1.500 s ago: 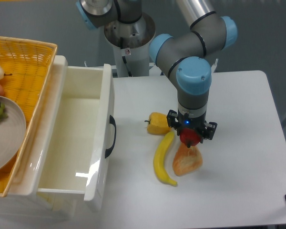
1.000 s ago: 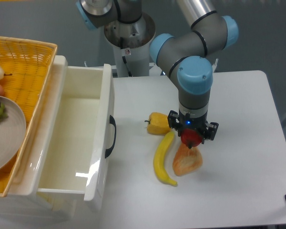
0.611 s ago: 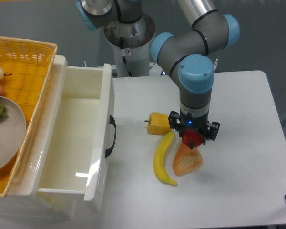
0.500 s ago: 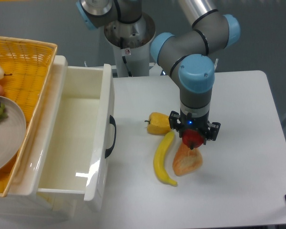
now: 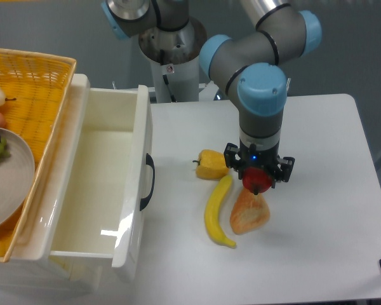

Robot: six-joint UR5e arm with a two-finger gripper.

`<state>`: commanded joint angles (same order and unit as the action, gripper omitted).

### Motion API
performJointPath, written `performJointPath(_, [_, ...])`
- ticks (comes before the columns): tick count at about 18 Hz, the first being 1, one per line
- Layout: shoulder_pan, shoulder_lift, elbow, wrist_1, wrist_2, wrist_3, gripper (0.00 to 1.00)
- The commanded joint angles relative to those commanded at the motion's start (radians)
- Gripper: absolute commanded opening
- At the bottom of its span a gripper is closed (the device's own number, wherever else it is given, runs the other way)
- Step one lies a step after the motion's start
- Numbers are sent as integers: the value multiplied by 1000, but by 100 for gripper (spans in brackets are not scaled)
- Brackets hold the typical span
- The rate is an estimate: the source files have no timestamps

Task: Place the red pepper in the upper white drawer
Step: 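Close the gripper on the red pepper and lift it off the table, then carry the red pepper toward the open white drawer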

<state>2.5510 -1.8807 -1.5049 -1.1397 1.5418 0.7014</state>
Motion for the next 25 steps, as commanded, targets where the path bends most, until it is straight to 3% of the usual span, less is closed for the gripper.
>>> performJointPath(8, [-6,86,5,-31,-55,-225,44])
performJointPath(14, [-51,124,8,-32,-104,-495,44])
performJointPath(21, [-115,178,0,-34,-172,-617,44])
performJointPath(25, [-137,215,-6,-75,-204,-669,44])
